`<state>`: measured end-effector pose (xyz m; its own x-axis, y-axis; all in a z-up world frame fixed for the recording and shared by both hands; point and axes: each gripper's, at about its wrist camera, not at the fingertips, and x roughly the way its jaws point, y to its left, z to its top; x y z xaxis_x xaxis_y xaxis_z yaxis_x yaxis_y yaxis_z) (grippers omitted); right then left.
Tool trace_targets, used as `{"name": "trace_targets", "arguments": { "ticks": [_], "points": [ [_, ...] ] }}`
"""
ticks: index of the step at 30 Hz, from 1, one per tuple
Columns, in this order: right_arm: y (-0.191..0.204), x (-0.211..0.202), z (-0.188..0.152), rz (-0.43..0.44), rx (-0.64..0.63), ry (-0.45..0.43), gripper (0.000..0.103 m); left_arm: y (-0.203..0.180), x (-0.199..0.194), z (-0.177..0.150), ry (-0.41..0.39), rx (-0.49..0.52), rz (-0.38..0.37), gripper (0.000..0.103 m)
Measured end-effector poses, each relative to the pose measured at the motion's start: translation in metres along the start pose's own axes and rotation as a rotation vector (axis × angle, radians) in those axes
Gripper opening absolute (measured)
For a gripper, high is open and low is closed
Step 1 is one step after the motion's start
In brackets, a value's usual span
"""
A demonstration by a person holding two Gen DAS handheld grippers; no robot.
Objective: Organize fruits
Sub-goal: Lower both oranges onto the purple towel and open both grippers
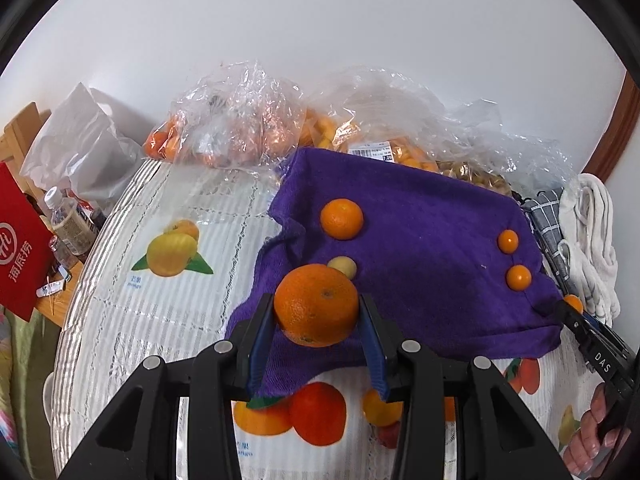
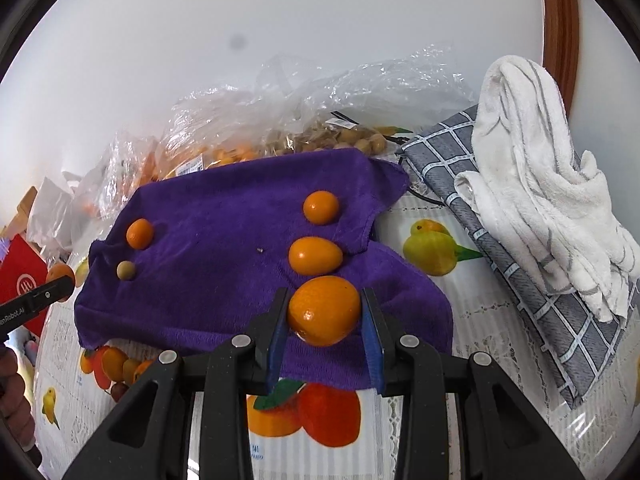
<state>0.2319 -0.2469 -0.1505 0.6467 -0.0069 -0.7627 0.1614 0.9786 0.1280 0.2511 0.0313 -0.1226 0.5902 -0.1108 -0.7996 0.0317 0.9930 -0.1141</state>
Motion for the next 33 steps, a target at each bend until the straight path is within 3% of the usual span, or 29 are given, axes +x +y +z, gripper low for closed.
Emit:
{"name": "trace_targets", "arguments": {
  "ticks": [12, 22, 33],
  "points": [
    [0.026, 0.021, 0.007, 0.012, -0.103, 0.021, 0.034, 0.001, 0.017, 0.005, 0.022, -0.011, -0.051, 0.039],
    [0.017, 0.052, 0.005, 0.019, -0.078, 0.104, 0.034, -0.003, 0.034, 0.007, 0.074, -0.001, -0.108, 0.039],
    [0.016, 0.066, 0.006, 0.008, -0.094, 0.135, 0.034, -0.012, 0.062, 0.004, 0.139, 0.031, -0.092, 0.039]
  ]
}}
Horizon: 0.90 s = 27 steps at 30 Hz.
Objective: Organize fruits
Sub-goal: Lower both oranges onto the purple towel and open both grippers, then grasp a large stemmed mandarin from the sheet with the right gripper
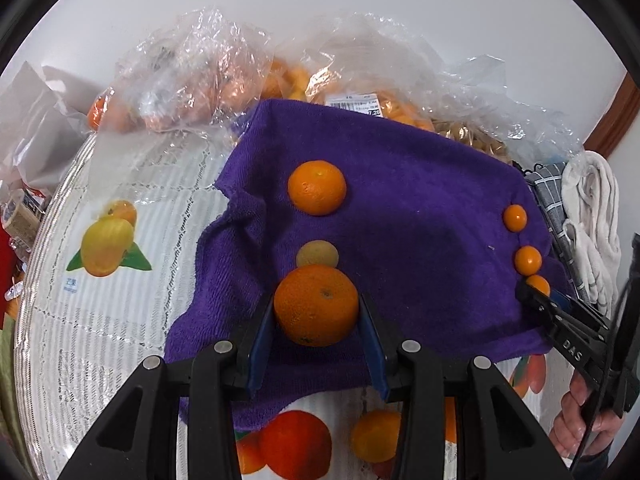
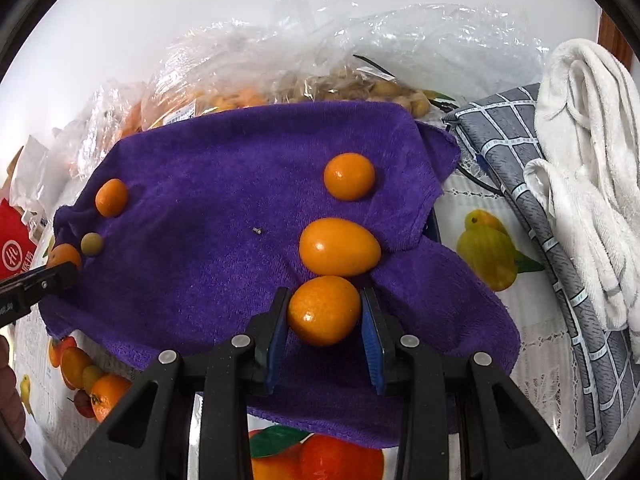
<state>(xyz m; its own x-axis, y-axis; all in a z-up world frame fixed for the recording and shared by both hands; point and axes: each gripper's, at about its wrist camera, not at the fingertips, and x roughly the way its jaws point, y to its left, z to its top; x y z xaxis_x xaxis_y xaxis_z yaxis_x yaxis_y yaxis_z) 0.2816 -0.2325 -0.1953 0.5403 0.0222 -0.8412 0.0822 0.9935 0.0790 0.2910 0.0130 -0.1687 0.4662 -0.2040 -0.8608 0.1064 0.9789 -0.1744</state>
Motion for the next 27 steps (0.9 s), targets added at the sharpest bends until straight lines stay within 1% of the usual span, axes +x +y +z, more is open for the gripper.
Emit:
{"name": "trace_targets", "arguments": {
  "ticks": [2, 4, 7, 10, 15, 17, 19, 21, 23, 25, 27],
  "points": [
    [0.0, -0.002, -0.001, -0.001, -0.001, -0.001, 0.037, -0.001, 0.005, 0.001, 0.006, -0.002, -0.003, 0.039],
    [0.002, -0.005, -0.002, 0.002, -0.009, -0.005, 0.048, -0.002, 0.008, 0.003, 0.0, 0.002, -0.003, 0.039],
    [0.005, -0.014, -0.004, -0.009, -0.026, -0.019, 0.056, -0.001, 0.012, 0.006, 0.001, 0.0, 0.0, 0.039],
    [0.007, -0.025, -0.007, -0.018, -0.029, -0.041, 0.061, 0.001, 0.015, 0.01, -0.003, -0.012, -0.002, 0.039],
    [0.012, -0.037, -0.014, -0.022, -0.025, -0.048, 0.062, 0.004, 0.012, 0.013, -0.005, -0.03, -0.013, 0.041],
    [0.016, -0.043, -0.017, -0.018, -0.026, -0.056, 0.062, 0.006, 0.002, 0.011, -0.02, -0.029, -0.018, 0.045],
    [0.022, -0.05, -0.021, -0.008, -0.032, -0.067, 0.062, 0.008, -0.007, 0.009, -0.032, -0.025, -0.041, 0.049],
    [0.031, -0.054, -0.024, 0.003, -0.044, -0.064, 0.062, 0.01, -0.018, 0.005, -0.043, -0.021, -0.023, 0.054],
    [0.042, -0.059, -0.03, 0.014, -0.064, -0.067, 0.062, 0.015, -0.033, -0.001, -0.06, -0.015, -0.055, 0.054],
    [0.052, -0.063, -0.035, 0.024, -0.078, -0.069, 0.062, 0.018, -0.043, -0.007, -0.078, -0.011, -0.028, 0.059],
    [0.064, -0.066, -0.041, 0.051, -0.088, -0.068, 0.061, 0.025, -0.055, -0.013, -0.106, 0.004, 0.007, 0.059]
  ]
}}
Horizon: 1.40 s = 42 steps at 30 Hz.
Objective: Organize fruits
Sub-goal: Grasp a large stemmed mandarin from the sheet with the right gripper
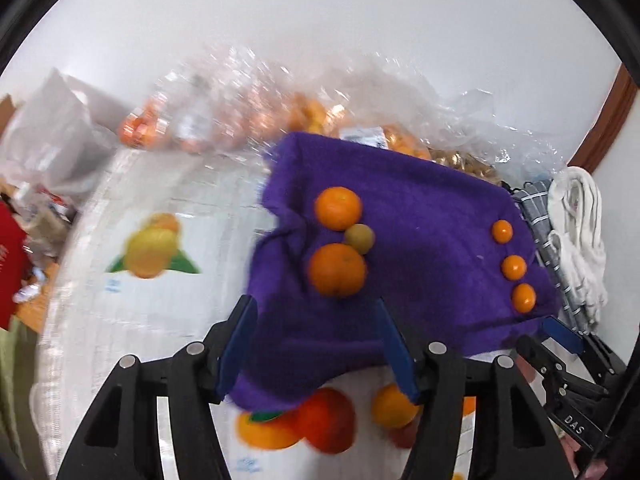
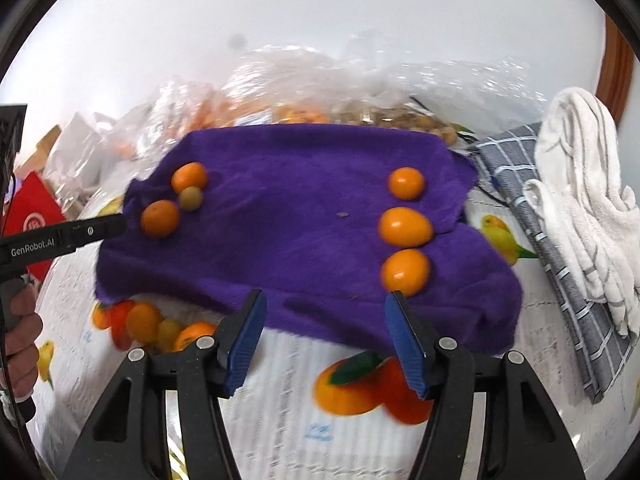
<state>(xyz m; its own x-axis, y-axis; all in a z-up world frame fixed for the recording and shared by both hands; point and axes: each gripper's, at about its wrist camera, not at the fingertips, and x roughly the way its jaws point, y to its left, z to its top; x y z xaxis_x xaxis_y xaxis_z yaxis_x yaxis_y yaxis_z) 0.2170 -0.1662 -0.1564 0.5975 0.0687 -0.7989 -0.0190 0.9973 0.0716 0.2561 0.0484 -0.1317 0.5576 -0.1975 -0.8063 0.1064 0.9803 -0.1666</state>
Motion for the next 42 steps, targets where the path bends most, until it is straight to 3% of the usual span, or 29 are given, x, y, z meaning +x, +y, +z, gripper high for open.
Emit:
{"name": "trace_targets", "arguments": {
  "ticks": [8, 21, 24, 26, 38, 42],
  "points": [
    [0.045, -0.002, -0.022, 0.098, -0.079, 0.032, 0.061, 0.039, -0.017, -0.024, -0.001, -0.03, 0.056, 0.06],
    [0.061, 0.037, -0.036, 0.038, -0.131, 0.092, 0.054, 0.063, -0.02, -0.063, 0.043, -0.031, 0.047, 0.06],
    [0.063, 0.039, -0.034, 0.045, -0.14, 0.075, 0.044, 0.059, -0.015, -0.07, 0.062, -0.031, 0.04, 0.06],
    [0.065, 0.037, -0.033, 0.042, -0.143, 0.069, 0.042, 0.054, -0.012, -0.076, 0.075, -0.029, 0.038, 0.06],
    [0.012, -0.008, -0.053, -0.024, -0.082, 0.013, 0.042, 0.03, -0.01, -0.11, 0.071, -0.003, 0.118, 0.06],
    [-0.009, -0.019, -0.062, -0.043, -0.05, 0.003, 0.042, 0.026, -0.012, -0.116, 0.101, 0.006, 0.142, 0.072]
  ]
}}
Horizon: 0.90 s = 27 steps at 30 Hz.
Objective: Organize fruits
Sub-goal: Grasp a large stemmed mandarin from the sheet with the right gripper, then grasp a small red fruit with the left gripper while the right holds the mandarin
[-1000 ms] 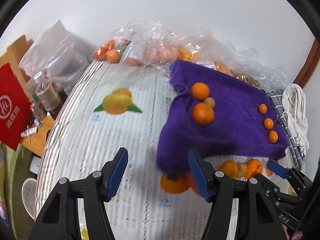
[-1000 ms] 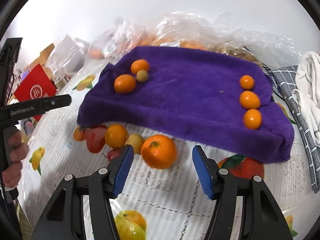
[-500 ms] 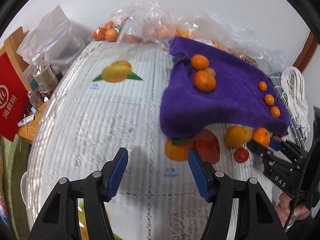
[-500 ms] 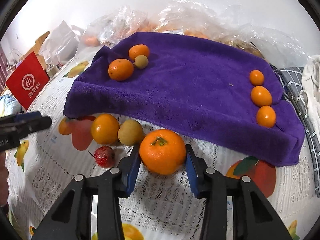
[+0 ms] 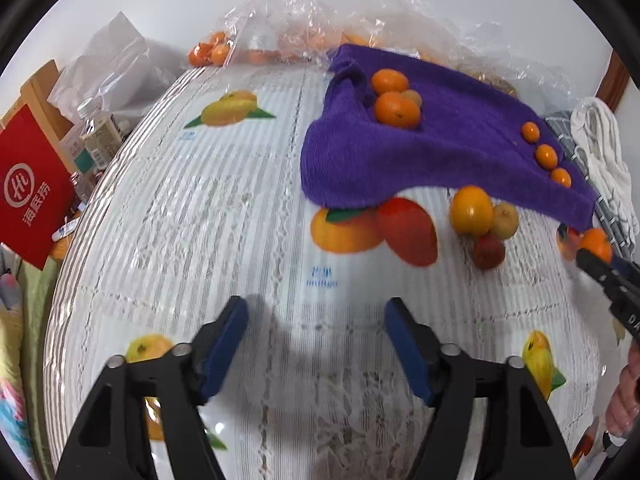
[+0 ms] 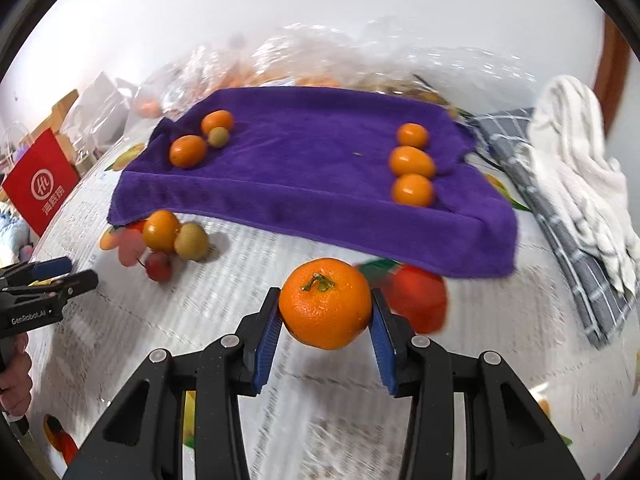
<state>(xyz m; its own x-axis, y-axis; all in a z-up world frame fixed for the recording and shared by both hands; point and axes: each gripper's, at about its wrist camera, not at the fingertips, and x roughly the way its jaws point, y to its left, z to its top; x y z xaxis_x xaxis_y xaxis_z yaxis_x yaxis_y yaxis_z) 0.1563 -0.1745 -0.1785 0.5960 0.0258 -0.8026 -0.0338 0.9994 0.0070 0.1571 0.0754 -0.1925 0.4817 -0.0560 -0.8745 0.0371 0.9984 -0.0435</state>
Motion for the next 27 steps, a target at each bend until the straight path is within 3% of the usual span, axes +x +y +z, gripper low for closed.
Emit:
{"name": "trace_targets", "arguments": {
  "ticks": [6, 15, 19, 27],
  "points": [
    [-0.025, -0.009, -0.016, 0.004, 0.056, 0.011, 0.042, -0.007, -0.006, -0.007, 0.016, -0.013, 0.004, 0.07],
    [-0.041, -0.011, -0.037, -0.014, 0.055, 0.032, 0.042, -0.066, -0.015, 0.005, -0.023, 0.053, -0.144, 0.068],
    [-0.045, -0.012, -0.042, -0.036, 0.043, 0.037, 0.042, -0.083, -0.005, 0.019, -0.018, 0.04, -0.176, 0.06],
    [-0.048, -0.014, -0.041, -0.044, 0.04, 0.032, 0.042, -0.089, 0.012, 0.026, -0.004, 0.024, -0.212, 0.034]
  ]
}}
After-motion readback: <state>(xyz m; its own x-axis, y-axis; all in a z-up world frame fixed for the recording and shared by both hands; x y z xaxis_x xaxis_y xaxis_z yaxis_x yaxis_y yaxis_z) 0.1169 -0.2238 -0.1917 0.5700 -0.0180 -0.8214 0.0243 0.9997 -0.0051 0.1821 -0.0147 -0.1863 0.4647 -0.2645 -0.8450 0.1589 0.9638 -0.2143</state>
